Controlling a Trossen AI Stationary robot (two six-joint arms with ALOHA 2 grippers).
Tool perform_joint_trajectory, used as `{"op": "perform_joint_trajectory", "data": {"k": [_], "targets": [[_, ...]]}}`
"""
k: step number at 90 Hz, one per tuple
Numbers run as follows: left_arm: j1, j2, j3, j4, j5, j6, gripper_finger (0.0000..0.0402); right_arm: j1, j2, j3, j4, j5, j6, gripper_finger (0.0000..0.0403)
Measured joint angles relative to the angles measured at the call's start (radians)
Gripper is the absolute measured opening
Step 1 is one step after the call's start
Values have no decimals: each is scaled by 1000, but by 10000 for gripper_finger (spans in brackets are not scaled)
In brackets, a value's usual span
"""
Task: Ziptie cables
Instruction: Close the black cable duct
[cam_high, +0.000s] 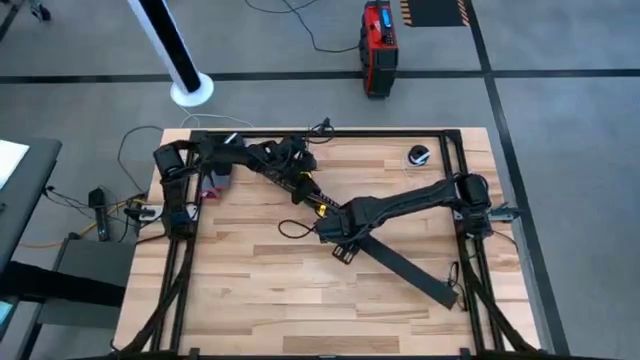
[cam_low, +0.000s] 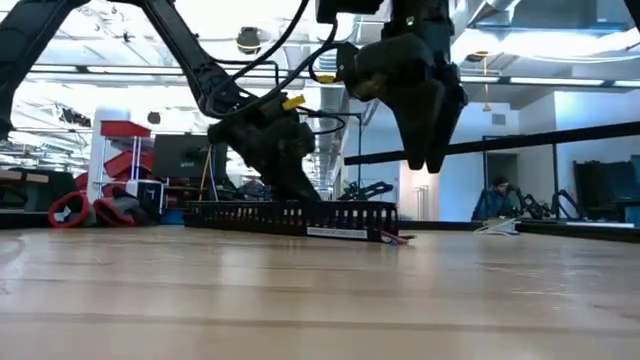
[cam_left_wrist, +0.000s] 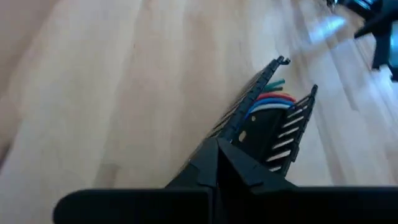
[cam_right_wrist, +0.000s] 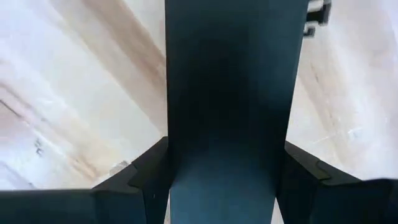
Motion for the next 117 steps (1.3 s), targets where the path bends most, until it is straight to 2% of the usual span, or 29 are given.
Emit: {"op": "perform_joint_trajectory", "data": {"k": [10, 22, 30, 53, 65, 106, 117], "targets": [[-4, -2, -2, -51, 25, 27, 0, 2, 0, 0, -1, 0, 5, 196], [-4, -8, -40, -21, 51, 9, 0, 6, 0, -24, 31, -2, 5, 196], [-4, -26, -62, -16, 76, -10, 0, 6, 0, -67, 102, -44, 5, 196], [-5, -135, -98, 18, 13, -40, 0, 7, 0, -154, 298, -99, 28, 196], [-5, -143, -103, 24, -33, -45, 0, 8, 0, -155, 352, -120, 50, 196], [-5, -139, -102, 43, -25, -58, 0, 16, 0, -156, 298, -91, 118, 196], [-5, -139, -102, 52, -24, -58, 0, 15, 0, -186, 352, -96, 120, 196]]}}
